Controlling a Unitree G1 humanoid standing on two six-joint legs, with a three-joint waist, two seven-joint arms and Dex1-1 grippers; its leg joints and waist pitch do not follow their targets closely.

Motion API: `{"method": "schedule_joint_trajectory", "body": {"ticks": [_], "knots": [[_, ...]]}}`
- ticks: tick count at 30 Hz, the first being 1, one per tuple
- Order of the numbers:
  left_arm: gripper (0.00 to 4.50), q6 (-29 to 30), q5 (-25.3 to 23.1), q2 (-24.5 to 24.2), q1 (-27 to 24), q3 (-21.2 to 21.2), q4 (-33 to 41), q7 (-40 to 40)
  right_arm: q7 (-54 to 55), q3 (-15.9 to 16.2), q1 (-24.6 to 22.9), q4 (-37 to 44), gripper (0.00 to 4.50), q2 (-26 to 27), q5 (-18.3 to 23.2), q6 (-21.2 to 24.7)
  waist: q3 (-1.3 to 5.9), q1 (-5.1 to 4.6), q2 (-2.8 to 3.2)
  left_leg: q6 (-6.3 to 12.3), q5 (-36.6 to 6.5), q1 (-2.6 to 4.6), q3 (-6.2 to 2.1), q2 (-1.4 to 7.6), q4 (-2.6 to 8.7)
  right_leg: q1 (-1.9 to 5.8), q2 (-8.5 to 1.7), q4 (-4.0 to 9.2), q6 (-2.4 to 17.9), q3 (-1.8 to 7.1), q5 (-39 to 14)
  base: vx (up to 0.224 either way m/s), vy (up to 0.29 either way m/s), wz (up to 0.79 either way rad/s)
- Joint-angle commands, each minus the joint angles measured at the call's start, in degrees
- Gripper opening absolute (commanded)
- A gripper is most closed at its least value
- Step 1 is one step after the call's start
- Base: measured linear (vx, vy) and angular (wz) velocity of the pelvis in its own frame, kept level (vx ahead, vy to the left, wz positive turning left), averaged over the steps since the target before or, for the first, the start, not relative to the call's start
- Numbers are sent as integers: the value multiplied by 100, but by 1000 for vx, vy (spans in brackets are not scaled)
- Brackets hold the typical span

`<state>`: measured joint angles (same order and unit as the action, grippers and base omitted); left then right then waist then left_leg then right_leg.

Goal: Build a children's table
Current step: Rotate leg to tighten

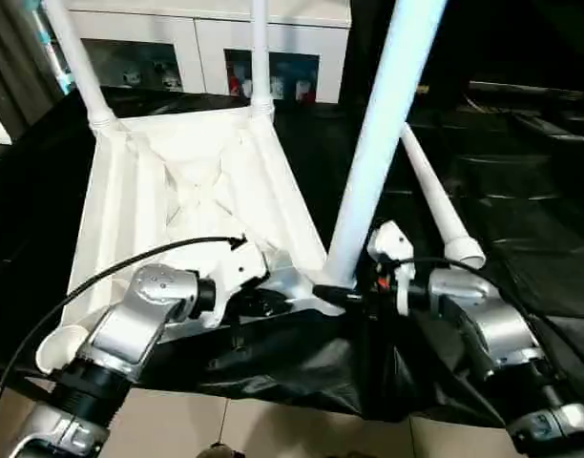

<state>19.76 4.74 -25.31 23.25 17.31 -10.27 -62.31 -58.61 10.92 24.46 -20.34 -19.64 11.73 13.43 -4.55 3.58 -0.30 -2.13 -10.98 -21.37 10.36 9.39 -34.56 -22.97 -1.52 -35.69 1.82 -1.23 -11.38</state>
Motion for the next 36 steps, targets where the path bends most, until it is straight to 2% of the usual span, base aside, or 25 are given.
{"method": "schedule_joint_trajectory", "body": {"ticks": [1, 5, 8, 9, 11, 12, 13, 14, 15, 17, 18, 19, 20, 21, 22, 23, 24, 25, 26, 28, 32, 36], "knots": [[0, -158, 273, 76, 27, 13, 248, -234, -27, 16, -60, 100, 303, -80, 17, 15, 402, 1, -48, 379, -612, 62, -133, 367, 366, 296, -619, 437, 1227, 284, -845, 0, 0, 0], [0, -159, 272, 87, 37, 11, 221, -194, 17, 8, -124, 101, 279, 0, 42, 27, 409, 2, -45, 372, -586, 61, -133, 367, 364, 297, -616, 433, 1227, 282, -817, 0, 0, 0], [0, -154, 258, 117, 41, -4, 201, -146, 108, -30, -157, 82, 278, 56, 41, 26, 409, -2, -42, 362, -601, 62, -134, 366, 364, 296, -615, 435, 1227, 279, -833, 0, 0, 0], [0, -174, 193, 190, 63, -14, 125, -1, 289, -93, -179, 12, 277, 136, 22, 20, 408, 1, -29, 352, -618, 64, -137, 368, 366, 293, -620, 436, 1226, 281, -857, 0, 0, 0], [0, -131, 16, 346, 155, -27, -80, 380, 811, -177, -148, -232, 277, 285, -160, -52, 395, -20, -39, 295, -659, 63, -131, 360, 372, 286, -615, 460, 1200, 282, -977, 0, 0, 0], [0, -76, -120, 508, 254, -40, -292, 712, 1329, -309, -99, -446, 277, 470, -238, -16, 396, -19, -39, 269, -690, 71, -138, 360, 374, 288, -622, 462, 1193, 280, -1043, 0, 0, 0], [0, -29, -282, 742, 401, -67, -587, 1169, 1965, -478, -39, -698, 277, 723, -293, 44, 373, -47, -32, 161, -811, 87, -135, 349, 383, 258, -616, 496, 1153, 284, -1360, 0, 0, 0], [0, -27, -323, 802, 440, -74, -664, 1286, 2119, -519, -24, -759, 277, 787, -302, 60, 373, -47, -32, 161, -811, 87, -135, 349, 383, 258, -616, 496, 1153, 284, -1360, 0, 0, 0], [0, -35, -395, 922, 524, -86, -820, 1505, 2409, -576, 13, -885, 277, 901, -337, 82, 376, -52, -9, 81, -943, 108, -146, 338, 386, 257, -627, 533, 1089, 283, -1672, 0, 0, 0], [0, -45, -421, 971, 561, -90, -886, 1589, 2527, -592, 31, -939, 277, 944, -357, 90, 382, -48, -37, 42, -983, 102, -151, 340, 391, 264, -634, 547, 988, 289, -1798, 0, 0, 0], [0, 26, -483, 1331, 795, -212, -1251, 2197, 3134, -678, 143, -1193, 277, 1245, -410, 168, 378, -50, -42, 57, -1001, 95, -153, 340, 391, 266, -633, 546, 970, 293, -1819, 0, 0, 0], [0, 76, -516, 1591, 963, -306, -1502, 2634, 3474, -689, 216, -1349, 277, 1455, -464, 174, 368, -81, -18, 35, -1093, 123, -136, 324, 389, 214, -612, 586, 962, 294, -1957, 0, 0, 0], [0, 76, -516, 1591, 963, -306, -1502, 2634, 3474, -689, 216, -1349, 277, 1455, -464, 174, 386, -63, -31, -6, -1088, 144, -144, 318, 385, 221, -617, 584, 944, 295, -2021, 0, 0, 0], [0, 63, -546, 1810, 1103, -353, -1711, 2912, 3701, -618, 280, -1471, 277, 1643, -575, 83, 400, -57, -12, -1, -961, 95, -157, 330, 391, 271, -638, 558, 964, 296, -1816, 0, 0, 0], [0, 26, -582, 1939, 1177, -347, -1829, 3003, 3795, -559, 325, -1558, 277, 1774, -653, -52, 394, -62, -17, 16, -919, 79, -152, 325, 391, 265, -626, 557, 965, 290, -1742, 0, 0, 0], [0, 5, -591, 1989, 1196, -322, -1850, 2986, 3726, -561, 343, -1576, 277, 1832, -613, -116, 396, -48, -25, 56, -1006, 123, -140, 317, 380, 232, -623, 577, 956, 293, -1769, 0, 0, 0], [0, -21, -609, 2033, 1215, -310, -1884, 2975, 3678, -580, 364, -1605, 277, 1882, -572, -170, 402, -43, -27, 90, -1024, 122, -144, 318, 378, 245, -641, 573, 968, 297, -1773, 0, 0, 0], [0, -33, -609, 2043, 1212, -298, -1875, 2938, 3605, -599, 365, -1584, 277, 1892, -522, -173, 410, -39, -22, 153, -960, 83, -151, 322, 382, 277, -655, 559, 968, 296, -1706, 0, 0, 0], [0, -49, -608, 2053, 1208, -284, -1867, 2896, 3523, -623, 367, -1557, 311, 1903, -464, -175, 421, -37, -10, 194, -900, 74, -152, 329, 385, 273, -641, 547, 963, 286, -1613, 0, 0, 0], [0, -121, -569, 1911, 1071, -207, -1681, 2612, 3183, -618, 343, -1368, 346, 1740, -378, -217, 444, -33, 19, 227, -886, 77, -157, 335, 383, 284, -645, 530, 980, 278, -1533, 0, 0, 0], [0, -218, -555, 1785, 976, -157, -1606, 2385, 2898, -568, 310, -1239, 356, 1578, -370, -247, 440, -47, 4, 290, -864, 42, -164, 338, 396, 307, -647, 526, 1001, 267, -1413, 0, 0, 0], [0, -369, -454, 1487, 756, -48, -1330, 1783, 2170, -486, 183, -875, 356, 1192, -222, -205, 443, -56, -10, 319, -899, 45, -155, 339, 383, 301, -661, 553, 977, 271, -1637, 0, 0, 0]]}}
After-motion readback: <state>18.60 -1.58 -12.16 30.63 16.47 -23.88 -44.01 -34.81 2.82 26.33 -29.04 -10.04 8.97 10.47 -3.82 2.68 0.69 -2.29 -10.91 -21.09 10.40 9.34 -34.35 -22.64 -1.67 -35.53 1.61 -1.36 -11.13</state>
